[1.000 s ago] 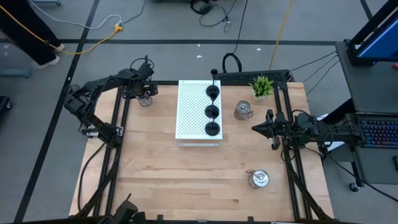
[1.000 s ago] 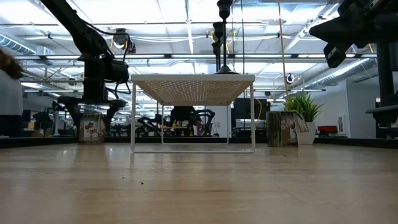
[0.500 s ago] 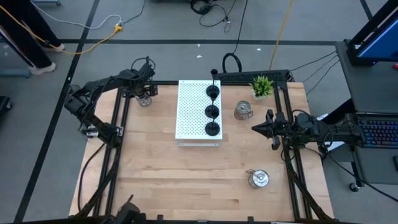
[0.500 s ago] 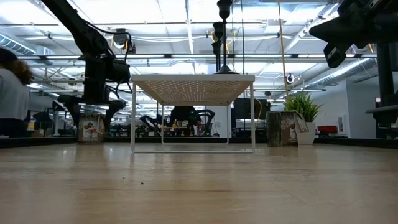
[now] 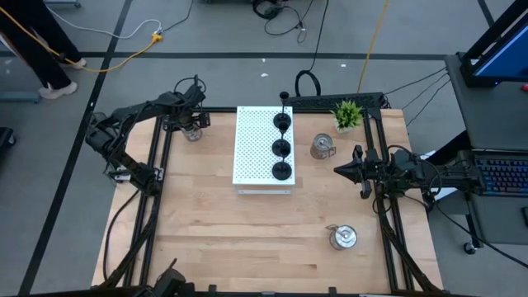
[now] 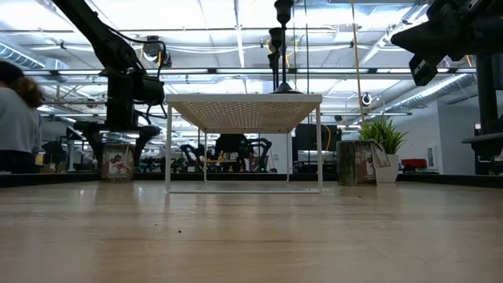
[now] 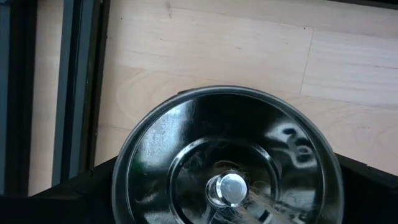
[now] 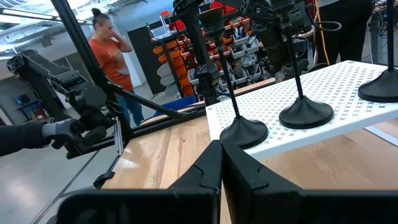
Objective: Pick & Place candle stick holders
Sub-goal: Put the top left brown scented candle on the shelf
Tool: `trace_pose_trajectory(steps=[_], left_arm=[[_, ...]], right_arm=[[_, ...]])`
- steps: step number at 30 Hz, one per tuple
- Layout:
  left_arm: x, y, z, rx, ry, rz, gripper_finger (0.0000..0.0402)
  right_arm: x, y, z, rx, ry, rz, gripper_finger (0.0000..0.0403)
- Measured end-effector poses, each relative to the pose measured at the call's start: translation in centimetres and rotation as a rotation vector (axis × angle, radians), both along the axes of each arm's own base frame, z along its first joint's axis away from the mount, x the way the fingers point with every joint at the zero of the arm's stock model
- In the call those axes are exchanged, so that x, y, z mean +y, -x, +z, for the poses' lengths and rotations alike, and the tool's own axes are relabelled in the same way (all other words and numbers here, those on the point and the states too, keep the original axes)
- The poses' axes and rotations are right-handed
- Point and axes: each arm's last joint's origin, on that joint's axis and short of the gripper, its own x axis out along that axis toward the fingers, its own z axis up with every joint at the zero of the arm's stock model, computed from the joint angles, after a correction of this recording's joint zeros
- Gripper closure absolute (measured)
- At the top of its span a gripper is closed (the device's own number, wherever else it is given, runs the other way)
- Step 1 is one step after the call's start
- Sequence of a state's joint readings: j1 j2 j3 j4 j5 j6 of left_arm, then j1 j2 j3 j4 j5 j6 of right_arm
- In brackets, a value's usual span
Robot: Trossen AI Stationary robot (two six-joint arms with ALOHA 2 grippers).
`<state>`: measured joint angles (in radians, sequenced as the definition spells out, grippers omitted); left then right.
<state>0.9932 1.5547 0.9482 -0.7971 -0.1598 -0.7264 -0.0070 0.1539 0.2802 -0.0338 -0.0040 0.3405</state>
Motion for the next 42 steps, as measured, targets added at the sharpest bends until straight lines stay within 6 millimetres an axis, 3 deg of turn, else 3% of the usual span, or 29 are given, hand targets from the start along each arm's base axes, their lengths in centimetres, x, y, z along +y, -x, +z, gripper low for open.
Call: trace_pose_trajectory(steps=[7, 29, 35, 42], left_arm=[[0.0, 0.0, 0.0, -0.007, -0.001, 0.01, 0.0043], [-0.4, -0.2, 0.7, -0.066, 0.018, -0.034, 0.0044], [-0.9, -0.1, 4.2, -0.12, -0.031, -0.084, 0.0044], [-2.3, -0.9, 11.1, -0.172, -0.088, -0.18, 0.0044]], right_arm=[[0.0, 0.0, 0.0, 0.0, 0.0, 0.0, 0.0403], [0.0, 0.0, 0.0, 0.0, -0.015, -0.001, 0.0403], [0.0, 0.0, 0.0, 0.0, -0.015, -0.001, 0.0403], [0.0, 0.0, 0.0, 0.0, -0.015, -0.002, 0.0403]])
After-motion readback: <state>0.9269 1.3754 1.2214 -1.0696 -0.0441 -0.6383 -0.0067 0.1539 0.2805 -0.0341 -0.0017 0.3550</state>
